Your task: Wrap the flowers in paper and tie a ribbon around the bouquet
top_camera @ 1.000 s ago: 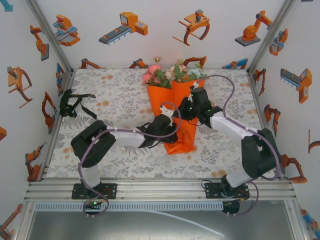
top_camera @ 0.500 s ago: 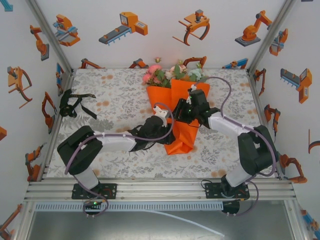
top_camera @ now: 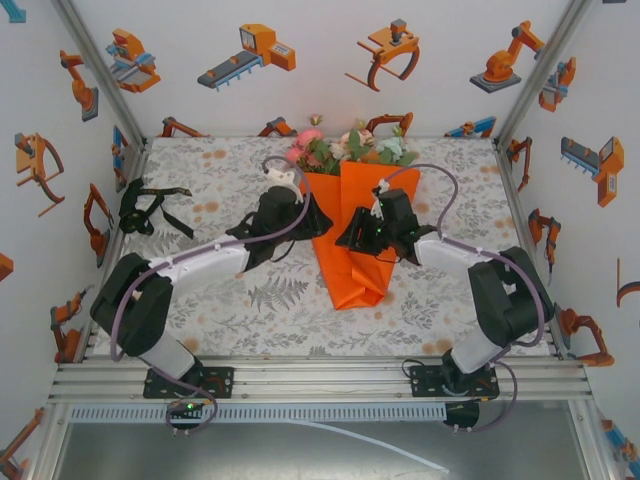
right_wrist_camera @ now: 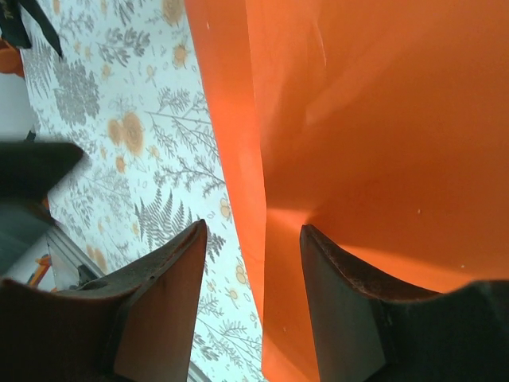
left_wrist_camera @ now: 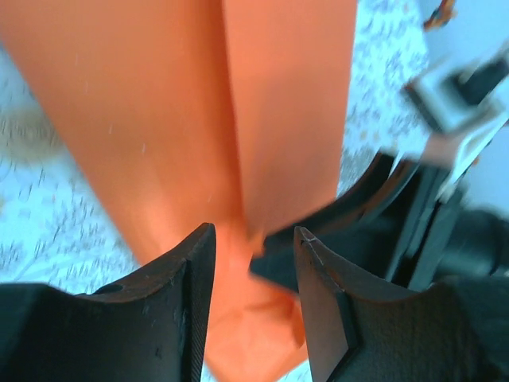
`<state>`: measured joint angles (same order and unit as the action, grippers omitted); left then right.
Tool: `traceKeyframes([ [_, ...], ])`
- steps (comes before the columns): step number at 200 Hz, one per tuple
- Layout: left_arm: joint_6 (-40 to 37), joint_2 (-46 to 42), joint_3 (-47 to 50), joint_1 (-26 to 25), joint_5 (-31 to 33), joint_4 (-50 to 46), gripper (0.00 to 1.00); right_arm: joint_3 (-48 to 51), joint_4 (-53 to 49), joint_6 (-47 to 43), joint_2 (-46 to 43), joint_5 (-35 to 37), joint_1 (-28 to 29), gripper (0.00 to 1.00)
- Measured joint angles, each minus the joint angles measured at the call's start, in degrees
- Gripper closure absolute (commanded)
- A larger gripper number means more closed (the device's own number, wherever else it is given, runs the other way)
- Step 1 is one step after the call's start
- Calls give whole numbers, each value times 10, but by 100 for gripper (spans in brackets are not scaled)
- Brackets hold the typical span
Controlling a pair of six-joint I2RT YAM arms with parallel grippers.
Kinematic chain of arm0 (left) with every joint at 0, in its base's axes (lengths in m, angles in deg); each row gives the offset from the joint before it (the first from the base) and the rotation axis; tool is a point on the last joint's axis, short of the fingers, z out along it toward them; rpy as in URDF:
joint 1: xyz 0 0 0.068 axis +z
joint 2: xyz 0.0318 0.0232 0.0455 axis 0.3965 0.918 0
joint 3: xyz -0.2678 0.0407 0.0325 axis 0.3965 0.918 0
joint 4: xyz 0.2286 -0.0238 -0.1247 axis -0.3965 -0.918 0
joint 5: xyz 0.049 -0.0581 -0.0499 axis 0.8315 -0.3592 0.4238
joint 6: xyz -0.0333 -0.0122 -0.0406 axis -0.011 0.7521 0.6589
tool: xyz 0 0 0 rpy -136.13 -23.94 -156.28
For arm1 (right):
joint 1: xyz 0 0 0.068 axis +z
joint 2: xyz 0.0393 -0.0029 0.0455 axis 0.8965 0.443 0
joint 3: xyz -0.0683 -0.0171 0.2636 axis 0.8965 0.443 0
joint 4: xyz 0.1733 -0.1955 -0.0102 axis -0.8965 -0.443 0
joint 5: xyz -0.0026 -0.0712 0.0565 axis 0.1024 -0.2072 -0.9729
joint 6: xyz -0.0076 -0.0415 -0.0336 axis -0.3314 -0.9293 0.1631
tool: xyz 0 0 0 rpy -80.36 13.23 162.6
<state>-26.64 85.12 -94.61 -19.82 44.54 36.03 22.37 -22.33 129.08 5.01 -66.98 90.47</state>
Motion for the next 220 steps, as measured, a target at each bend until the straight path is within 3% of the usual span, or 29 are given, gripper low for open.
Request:
traceKeyframes([
  [52,23,172,-179,7,-70,5,61,21,39,0,5,-33,0,52],
  [109,49,300,-208,7,-98,3,69,55,82,8,-7,-68,0,51],
  [140,42,308,-215,9,-101,-4,71,91,52,-6,-96,-49,0,51],
  [175,27,308,-217,9,-111,-3,71,146,34,-23,-205,-16,-22,65],
  [200,21,308,-217,10,-120,-1,71,187,36,-18,-187,-30,-31,76],
  [220,17,308,-217,10,-123,0,71,214,41,-10,-166,-52,-26,78],
])
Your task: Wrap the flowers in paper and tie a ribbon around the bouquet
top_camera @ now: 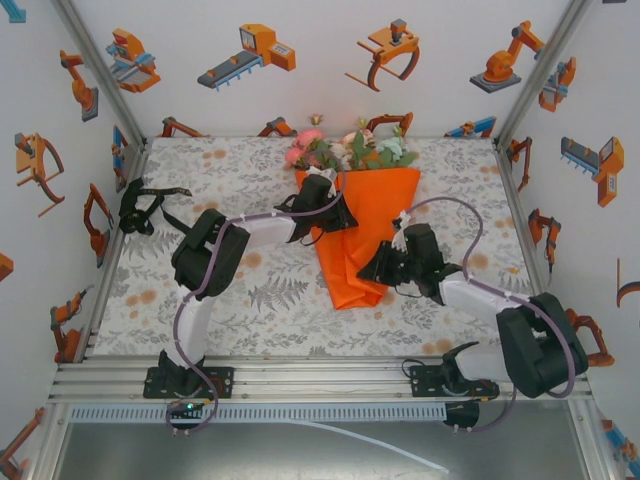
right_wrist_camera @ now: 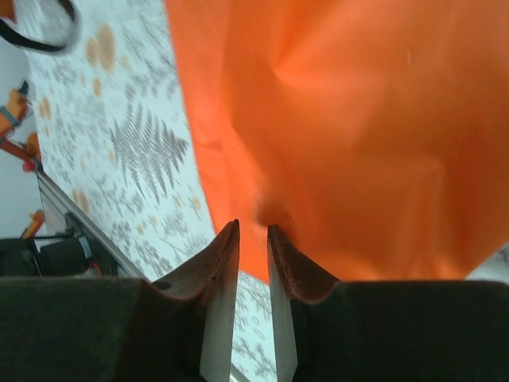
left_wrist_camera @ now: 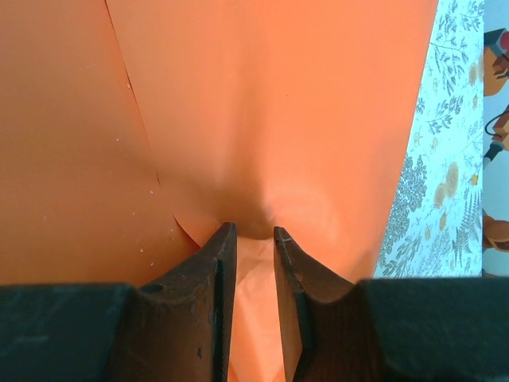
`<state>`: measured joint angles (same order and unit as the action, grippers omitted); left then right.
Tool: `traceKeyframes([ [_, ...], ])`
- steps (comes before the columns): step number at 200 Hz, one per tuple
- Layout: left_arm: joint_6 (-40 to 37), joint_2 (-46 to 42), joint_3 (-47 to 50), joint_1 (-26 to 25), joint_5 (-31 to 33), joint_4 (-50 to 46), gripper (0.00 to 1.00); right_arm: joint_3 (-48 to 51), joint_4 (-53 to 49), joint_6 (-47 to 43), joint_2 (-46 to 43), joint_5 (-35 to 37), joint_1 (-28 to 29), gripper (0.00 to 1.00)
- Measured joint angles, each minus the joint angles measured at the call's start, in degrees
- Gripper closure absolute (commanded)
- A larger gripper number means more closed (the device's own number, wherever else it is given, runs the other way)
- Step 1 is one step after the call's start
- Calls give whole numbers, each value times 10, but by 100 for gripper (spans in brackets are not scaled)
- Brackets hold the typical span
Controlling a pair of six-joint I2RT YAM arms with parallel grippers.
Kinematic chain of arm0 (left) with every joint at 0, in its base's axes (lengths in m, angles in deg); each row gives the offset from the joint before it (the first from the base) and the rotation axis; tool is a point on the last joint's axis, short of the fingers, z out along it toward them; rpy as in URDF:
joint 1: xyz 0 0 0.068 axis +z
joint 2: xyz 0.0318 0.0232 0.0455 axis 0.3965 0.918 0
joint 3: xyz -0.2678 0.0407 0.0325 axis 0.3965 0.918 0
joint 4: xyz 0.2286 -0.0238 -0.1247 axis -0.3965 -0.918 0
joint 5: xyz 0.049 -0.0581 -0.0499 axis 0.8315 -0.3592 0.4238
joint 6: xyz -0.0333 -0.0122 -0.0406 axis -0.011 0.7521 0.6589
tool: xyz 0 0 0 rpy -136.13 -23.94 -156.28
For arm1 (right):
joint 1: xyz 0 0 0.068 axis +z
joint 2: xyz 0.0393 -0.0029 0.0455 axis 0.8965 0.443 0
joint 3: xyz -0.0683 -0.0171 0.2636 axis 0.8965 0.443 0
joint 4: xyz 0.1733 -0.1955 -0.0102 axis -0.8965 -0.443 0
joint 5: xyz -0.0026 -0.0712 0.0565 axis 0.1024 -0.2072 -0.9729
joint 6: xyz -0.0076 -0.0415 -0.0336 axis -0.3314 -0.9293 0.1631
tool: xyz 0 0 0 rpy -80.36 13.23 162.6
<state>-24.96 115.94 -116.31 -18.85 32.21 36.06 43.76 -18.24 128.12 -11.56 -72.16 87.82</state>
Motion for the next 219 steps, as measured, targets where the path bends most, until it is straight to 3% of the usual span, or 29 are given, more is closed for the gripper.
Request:
traceKeyframes([
  [52,-8,0,0,0,-5,0,70,28,21,9,30,-43,19,71],
  [86,-14,0,-2,0,-9,0,70,22,-7,14,-37,-44,7,67],
  [110,-16,0,-2,-1,-9,0,70,12,-15,26,-89,-31,-42,69],
  [135,-18,0,-2,-2,-9,1,70,9,-22,26,-80,-7,-69,74],
  [169,-19,0,-2,-5,-9,2,70,55,-2,28,-26,-17,-61,77],
  [219,-21,0,-2,-6,-10,2,67,111,43,39,-21,-32,-16,76],
])
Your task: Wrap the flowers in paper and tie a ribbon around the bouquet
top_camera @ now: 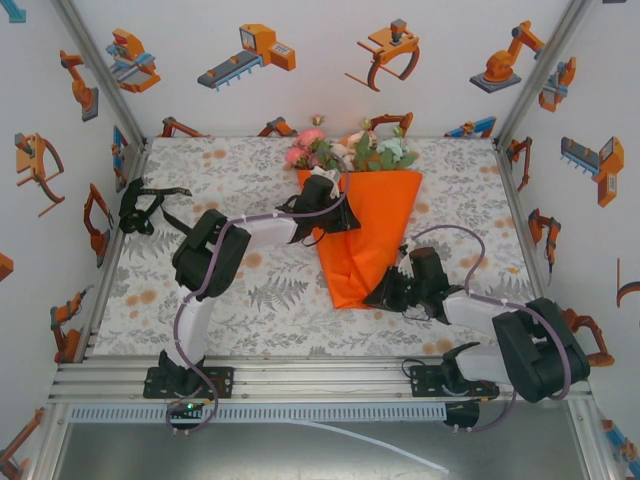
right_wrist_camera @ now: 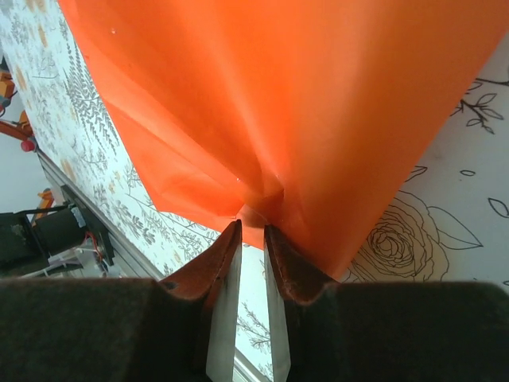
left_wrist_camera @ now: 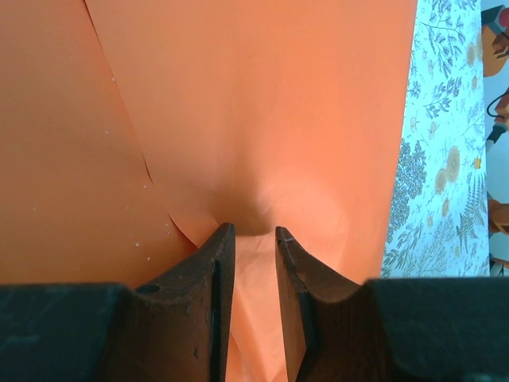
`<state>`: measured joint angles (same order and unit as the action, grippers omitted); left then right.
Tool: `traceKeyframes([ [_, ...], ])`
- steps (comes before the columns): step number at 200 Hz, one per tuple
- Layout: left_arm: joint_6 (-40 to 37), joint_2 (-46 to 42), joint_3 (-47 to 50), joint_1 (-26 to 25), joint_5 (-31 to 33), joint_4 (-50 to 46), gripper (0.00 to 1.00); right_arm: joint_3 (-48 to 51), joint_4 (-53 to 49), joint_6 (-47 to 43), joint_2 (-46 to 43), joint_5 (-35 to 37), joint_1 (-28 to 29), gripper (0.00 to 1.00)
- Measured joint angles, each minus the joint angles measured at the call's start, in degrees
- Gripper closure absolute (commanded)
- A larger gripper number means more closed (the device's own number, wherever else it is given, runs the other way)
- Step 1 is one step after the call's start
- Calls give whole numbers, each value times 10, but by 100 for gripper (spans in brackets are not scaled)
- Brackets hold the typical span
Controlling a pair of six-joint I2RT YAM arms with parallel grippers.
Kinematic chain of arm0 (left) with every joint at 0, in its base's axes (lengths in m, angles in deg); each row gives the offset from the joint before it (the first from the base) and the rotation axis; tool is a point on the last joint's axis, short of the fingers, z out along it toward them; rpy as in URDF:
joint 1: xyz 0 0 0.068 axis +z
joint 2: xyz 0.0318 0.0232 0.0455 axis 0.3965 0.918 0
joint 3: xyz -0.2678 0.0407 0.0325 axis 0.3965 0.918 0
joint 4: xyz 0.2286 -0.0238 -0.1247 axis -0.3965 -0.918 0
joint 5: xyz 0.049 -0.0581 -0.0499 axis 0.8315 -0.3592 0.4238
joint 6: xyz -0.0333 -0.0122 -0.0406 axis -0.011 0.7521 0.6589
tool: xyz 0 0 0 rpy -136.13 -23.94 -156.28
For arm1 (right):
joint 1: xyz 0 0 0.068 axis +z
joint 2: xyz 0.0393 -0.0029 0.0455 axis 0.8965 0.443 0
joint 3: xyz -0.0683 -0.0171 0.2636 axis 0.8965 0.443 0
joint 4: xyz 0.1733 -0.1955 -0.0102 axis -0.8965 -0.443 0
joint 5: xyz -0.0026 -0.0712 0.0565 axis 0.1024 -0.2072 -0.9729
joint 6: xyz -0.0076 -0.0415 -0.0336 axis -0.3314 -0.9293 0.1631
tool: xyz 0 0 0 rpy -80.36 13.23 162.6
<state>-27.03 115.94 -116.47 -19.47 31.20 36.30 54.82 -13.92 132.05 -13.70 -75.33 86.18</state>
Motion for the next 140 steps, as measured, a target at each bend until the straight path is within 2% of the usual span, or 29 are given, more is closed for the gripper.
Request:
traceKeyframes([
  [30,-4,-3,0,0,-8,2,62,-5,-34,2,-30,2,1,72],
  [53,-14,-24,1,-1,-10,-3,61,-57,-93,2,-78,3,-7,71],
  [69,-25,-49,1,-3,-10,-10,61,-109,-111,4,-106,-4,-46,70],
  [87,-37,-85,1,-11,-10,-16,61,-158,-115,6,-115,-2,-117,70],
  [111,-52,-121,1,-33,-10,-22,61,-199,-114,6,-70,14,-195,70],
  [140,-68,-133,4,-85,-10,-40,62,-240,-94,-5,74,23,-216,70],
])
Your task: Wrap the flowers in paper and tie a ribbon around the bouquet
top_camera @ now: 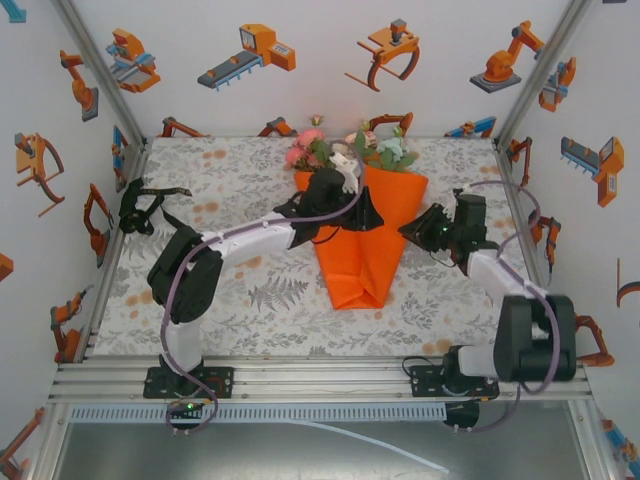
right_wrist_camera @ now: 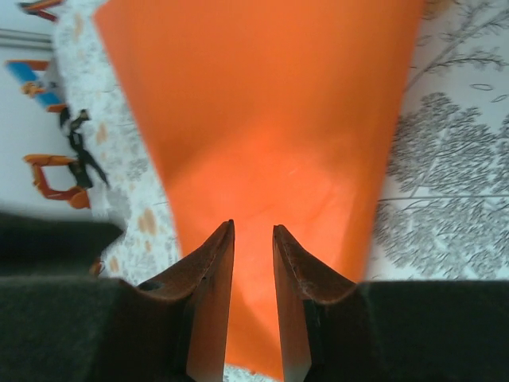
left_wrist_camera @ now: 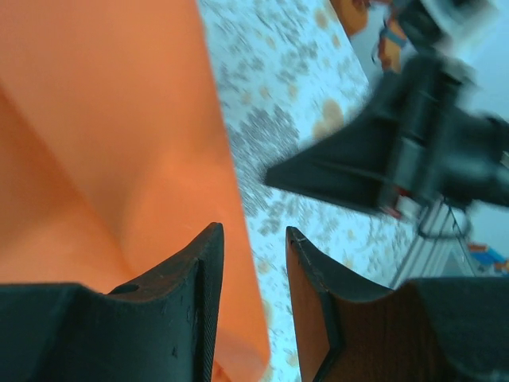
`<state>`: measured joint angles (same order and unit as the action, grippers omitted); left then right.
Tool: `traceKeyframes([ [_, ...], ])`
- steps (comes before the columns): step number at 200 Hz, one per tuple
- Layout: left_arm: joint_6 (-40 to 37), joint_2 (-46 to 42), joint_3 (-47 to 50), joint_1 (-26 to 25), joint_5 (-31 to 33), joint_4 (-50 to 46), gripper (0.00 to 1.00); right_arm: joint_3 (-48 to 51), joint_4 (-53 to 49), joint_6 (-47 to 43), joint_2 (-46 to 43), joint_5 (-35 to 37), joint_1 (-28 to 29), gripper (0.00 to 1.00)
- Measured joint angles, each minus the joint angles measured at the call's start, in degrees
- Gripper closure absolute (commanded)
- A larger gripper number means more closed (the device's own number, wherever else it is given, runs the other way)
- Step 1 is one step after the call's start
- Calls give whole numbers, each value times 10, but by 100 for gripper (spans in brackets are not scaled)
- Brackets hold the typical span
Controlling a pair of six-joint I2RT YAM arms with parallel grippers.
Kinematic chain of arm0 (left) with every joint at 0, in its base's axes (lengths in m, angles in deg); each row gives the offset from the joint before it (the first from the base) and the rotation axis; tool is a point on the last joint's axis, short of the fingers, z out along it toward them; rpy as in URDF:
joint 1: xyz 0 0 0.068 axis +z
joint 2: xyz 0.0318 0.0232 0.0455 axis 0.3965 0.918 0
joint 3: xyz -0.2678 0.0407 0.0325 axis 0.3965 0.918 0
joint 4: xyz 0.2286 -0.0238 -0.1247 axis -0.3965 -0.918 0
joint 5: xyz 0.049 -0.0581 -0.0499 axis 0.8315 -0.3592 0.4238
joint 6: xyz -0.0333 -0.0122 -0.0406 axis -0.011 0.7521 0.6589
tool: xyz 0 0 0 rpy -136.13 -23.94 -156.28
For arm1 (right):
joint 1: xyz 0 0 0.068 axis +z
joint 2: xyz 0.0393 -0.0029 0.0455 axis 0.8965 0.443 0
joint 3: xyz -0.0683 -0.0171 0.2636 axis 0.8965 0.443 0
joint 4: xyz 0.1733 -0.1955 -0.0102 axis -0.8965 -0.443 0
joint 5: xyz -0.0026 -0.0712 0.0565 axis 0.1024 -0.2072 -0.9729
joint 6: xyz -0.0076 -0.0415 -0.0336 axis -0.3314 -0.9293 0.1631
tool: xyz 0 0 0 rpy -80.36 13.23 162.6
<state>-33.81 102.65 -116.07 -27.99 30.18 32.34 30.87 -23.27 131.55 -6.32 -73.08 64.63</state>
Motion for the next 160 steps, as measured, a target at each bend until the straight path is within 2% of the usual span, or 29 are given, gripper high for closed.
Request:
traceKeyframes([
  [41,-19,0,68,-58,18,-43,64,-45,52,-1,168,-24,0,70],
  [87,-21,0,137,-56,42,-78,66,-105,39,-41,207,-7,0,65],
  [123,-4,0,159,-56,45,-43,67,-179,35,-68,249,1,-8,63],
  [160,12,0,168,-56,45,-25,67,-250,30,-82,320,3,-42,61],
])
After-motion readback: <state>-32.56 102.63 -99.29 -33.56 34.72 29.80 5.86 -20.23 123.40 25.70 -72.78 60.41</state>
